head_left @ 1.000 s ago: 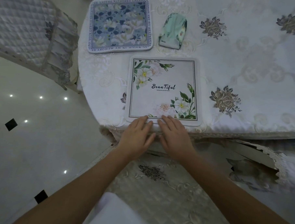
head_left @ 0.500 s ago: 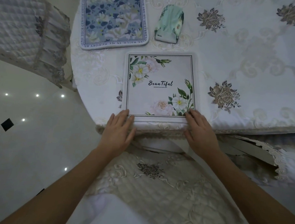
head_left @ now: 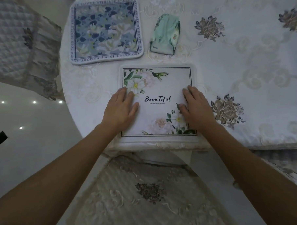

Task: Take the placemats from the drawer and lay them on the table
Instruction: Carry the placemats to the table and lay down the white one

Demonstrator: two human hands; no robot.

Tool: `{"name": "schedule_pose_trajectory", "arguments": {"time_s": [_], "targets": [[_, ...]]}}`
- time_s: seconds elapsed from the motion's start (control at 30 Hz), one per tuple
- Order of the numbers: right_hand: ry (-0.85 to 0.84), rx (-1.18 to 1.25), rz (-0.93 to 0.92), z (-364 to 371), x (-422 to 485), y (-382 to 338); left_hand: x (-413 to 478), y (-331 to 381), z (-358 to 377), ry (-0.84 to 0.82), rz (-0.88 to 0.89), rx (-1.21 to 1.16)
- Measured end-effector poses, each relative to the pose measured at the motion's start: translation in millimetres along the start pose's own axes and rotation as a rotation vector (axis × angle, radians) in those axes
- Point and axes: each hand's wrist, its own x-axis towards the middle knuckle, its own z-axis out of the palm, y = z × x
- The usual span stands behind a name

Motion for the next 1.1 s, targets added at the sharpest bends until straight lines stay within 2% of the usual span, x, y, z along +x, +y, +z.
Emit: {"name": "schedule_pose_trajectory", "arguments": {"time_s": [0.33,0.57,0.7,1.0,1.1], "targets": [[0.039,0.018,0.076,-10,88,-12,76,-5,-11,0.0,-0.016,0.003],[-0.049,0.051,-0.076,7,88,-48,78,27,-7,-0.062,0.058,0.057],[-0.058,0.058,-0.043,8,55,-46,48,22,-9,-0.084,0.067,0.05],[-0.011,0.07,-0.016,17,-83,-46,-77,13,-3,-0.107,0.058,0.055],[-0.014,0.086,0.021,14,-101,-51,-107,8,-10,-0.073,-0.004,0.042]]}}
